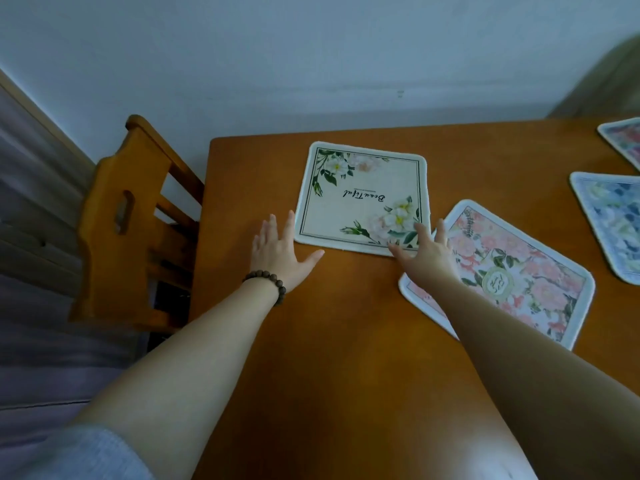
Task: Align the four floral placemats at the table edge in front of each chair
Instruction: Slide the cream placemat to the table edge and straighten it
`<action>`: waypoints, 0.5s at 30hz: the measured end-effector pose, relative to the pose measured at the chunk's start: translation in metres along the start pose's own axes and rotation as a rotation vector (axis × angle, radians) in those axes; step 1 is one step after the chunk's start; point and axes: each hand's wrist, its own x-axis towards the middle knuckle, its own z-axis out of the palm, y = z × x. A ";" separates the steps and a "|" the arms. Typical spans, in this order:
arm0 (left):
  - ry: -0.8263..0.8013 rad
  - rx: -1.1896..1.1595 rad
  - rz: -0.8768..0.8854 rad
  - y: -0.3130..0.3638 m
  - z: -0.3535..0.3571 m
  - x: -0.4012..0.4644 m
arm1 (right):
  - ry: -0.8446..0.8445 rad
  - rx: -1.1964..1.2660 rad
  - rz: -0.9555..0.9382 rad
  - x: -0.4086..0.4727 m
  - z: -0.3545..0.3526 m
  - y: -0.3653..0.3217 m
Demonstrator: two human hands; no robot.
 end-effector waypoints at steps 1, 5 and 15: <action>-0.016 0.003 0.006 0.003 0.006 0.013 | -0.007 0.001 0.013 0.014 0.003 -0.001; -0.047 -0.023 0.014 0.010 0.027 0.059 | -0.016 -0.002 0.032 0.058 0.018 0.002; 0.006 -0.091 0.091 0.011 0.060 0.098 | 0.038 -0.041 0.015 0.092 0.049 0.007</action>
